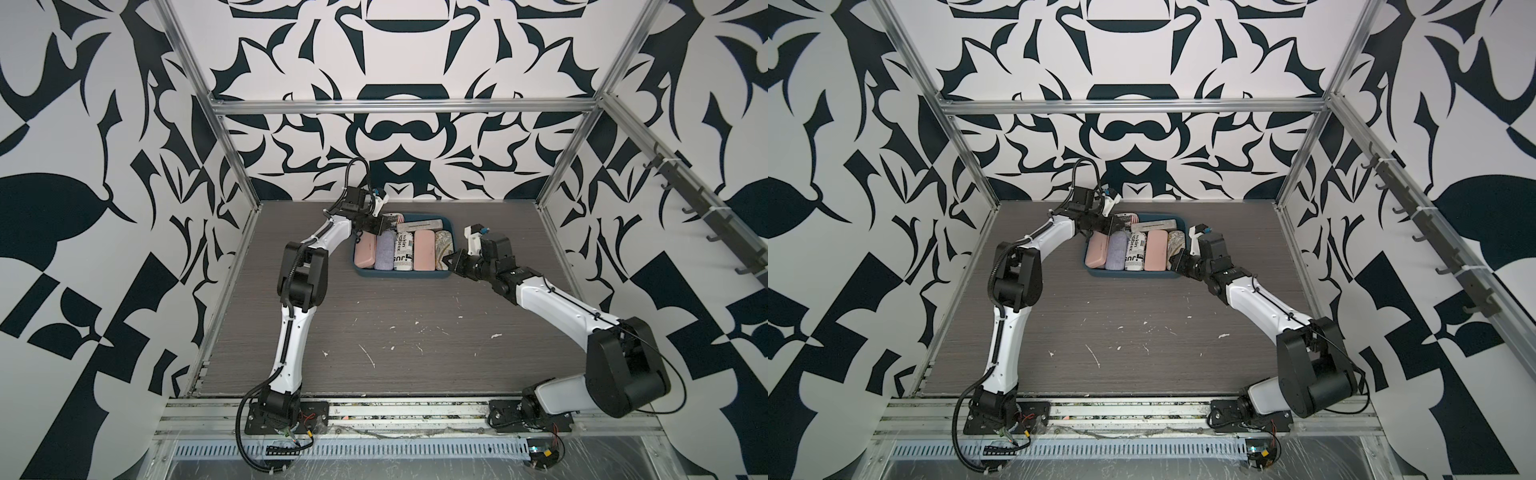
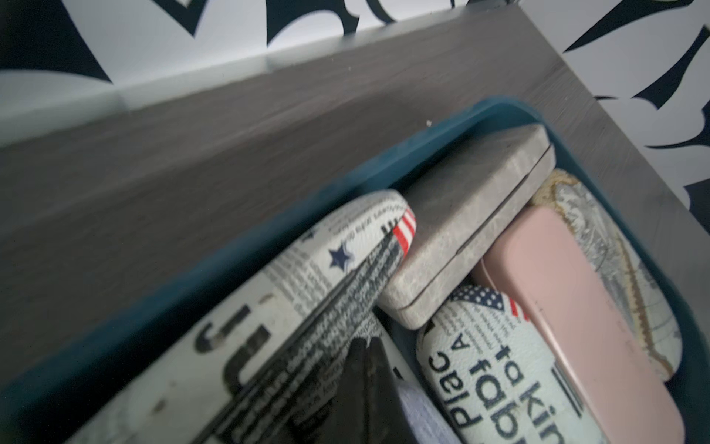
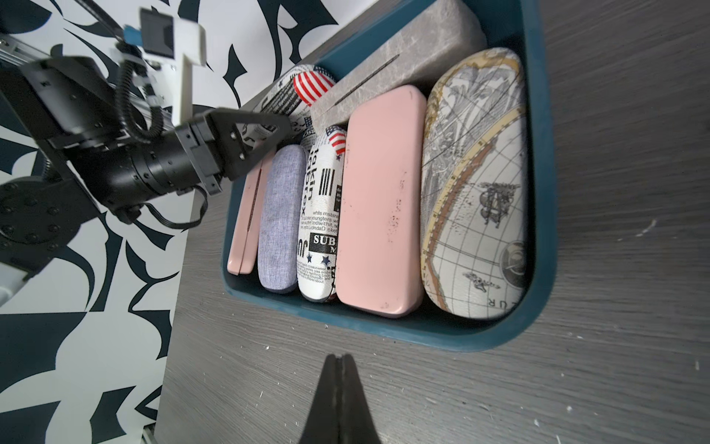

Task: Put the glasses cases into the storage boxes
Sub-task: Adjust the glasses case in the storage box, then reset both arms

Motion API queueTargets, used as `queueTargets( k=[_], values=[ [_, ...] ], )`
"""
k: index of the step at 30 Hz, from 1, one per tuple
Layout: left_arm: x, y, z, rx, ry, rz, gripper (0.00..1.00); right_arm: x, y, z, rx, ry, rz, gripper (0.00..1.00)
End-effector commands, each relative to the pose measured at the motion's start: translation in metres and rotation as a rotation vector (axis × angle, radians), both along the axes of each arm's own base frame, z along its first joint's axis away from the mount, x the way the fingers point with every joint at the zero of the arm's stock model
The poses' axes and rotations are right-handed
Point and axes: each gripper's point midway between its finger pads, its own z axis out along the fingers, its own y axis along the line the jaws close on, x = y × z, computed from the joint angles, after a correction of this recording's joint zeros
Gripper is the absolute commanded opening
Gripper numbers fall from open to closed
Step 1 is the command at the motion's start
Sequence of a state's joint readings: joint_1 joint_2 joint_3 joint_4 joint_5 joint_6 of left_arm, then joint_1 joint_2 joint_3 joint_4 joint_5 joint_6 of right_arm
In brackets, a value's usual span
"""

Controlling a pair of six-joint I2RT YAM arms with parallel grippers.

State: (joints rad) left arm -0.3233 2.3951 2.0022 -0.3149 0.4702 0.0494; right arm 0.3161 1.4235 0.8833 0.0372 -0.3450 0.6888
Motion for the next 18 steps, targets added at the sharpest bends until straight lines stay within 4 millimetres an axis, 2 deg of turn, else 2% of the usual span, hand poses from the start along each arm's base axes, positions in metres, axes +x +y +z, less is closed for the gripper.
queueTargets(
  k=[1,6,11,15,18],
  values=[
    [-0.011,0.007,-0.004,0.041,0.057,0.006,0.00,0.012,-0.008,0.032,0.012,-0.094,-0.016,0.00],
    [-0.004,0.003,0.065,-0.022,-0.085,0.004,0.00,0.017,-0.027,0.047,0.015,-0.137,-0.056,0.00],
    [-0.002,0.003,0.128,-0.077,-0.222,0.007,0.00,0.020,-0.038,0.053,0.016,-0.153,-0.077,0.00],
    [-0.014,0.010,0.174,-0.136,-0.301,0.024,0.09,0.020,-0.044,0.052,0.014,-0.157,-0.087,0.00],
    [-0.031,0.022,0.197,-0.179,-0.340,0.053,0.14,0.019,-0.055,0.050,-0.001,-0.162,-0.107,0.00]
  ],
)
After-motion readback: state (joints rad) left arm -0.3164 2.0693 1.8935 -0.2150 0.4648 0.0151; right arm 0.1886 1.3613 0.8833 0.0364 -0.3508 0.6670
